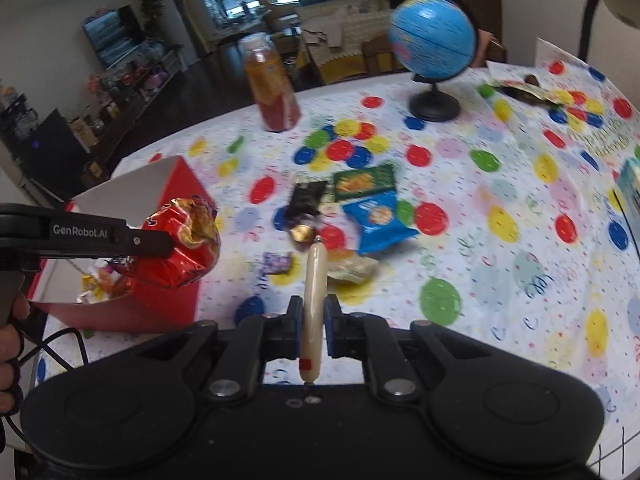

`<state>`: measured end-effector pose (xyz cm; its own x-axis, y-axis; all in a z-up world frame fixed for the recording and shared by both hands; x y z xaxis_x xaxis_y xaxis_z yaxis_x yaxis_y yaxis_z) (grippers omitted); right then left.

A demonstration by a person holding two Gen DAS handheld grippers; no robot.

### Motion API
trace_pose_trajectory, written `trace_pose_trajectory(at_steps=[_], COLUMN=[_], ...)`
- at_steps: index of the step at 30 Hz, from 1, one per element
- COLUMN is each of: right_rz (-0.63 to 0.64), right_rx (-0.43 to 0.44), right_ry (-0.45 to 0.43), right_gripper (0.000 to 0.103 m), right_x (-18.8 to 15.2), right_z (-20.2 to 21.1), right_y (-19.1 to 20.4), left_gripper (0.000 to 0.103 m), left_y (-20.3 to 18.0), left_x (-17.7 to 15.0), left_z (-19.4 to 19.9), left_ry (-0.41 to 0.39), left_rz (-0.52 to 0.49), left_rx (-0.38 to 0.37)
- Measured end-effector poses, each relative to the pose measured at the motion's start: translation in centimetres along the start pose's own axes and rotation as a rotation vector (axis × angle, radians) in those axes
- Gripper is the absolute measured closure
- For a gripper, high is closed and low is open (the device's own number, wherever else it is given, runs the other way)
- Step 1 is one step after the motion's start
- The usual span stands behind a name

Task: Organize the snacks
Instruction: 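Carry the wooden stick and red chip bag over the red box with both tools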

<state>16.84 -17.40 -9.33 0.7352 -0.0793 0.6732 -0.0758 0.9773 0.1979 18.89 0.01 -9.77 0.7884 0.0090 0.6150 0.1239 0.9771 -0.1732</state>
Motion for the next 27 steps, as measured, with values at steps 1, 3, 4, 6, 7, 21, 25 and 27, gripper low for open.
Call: trace_pose_trajectory(at_steps=[1,3,4,6,7,21,25,27], right_rz=[0.011,0.034,0.041,0.059,0.069,0.071,0.026,0.010], right_rx=[0.013,0.032,0.041,0.062,0.072,0.060,0.039,0.034], right_ry=[-0.002,-0.004,-0.006,-0.011,-0.014,-0.010,-0.006,-0.003], right_gripper=[0.094,0.094,0.094,0.094,0.094,0.094,0.094,0.094], right_x=[0.2,0.6,0.8,1.1,1.3,1.1,0.4,0.1], right_z=[0.0,-0.1,-0.2,-0.4,-0.4,-0.5,0.0,0.2], right_y=[0.8,2.3,3.0,4.5,5.2,5.8,3.4,2.1], left_gripper=[0.078,0.083,0.083,0.086,0.086,0.084,0.065,0.031], left_y=[0.5,1.6,2.1,3.3,3.8,2.8,1.2,0.7], left_x=[0.0,0.1,0.1,0.3,0.4,-3.5,-4.8,-5.3], left_z=[0.6,1.7,2.2,3.3,3.8,1.8,0.3,-0.5], left_ry=[-0.009,-0.029,-0.039,-0.062,-0.074,0.033,0.085,0.108], left_rz=[0.007,0.012,0.017,0.035,0.036,-0.061,-0.038,0.009], left_rx=[0.000,0.020,0.027,0.023,0.029,-0.031,-0.058,-0.065])
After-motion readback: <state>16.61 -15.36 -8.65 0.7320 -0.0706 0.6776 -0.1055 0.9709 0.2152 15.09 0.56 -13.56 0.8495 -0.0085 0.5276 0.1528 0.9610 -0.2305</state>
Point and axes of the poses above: each gripper's, at about its wrist camera, not at the fingertips, and z roughly against the way its jaws point, y to its left, x to its top, the point moved 6 cm from there along -z, roughly the way its jaws point, and after that the axes turned 7 degrees about -y, right-handed, at the moved point
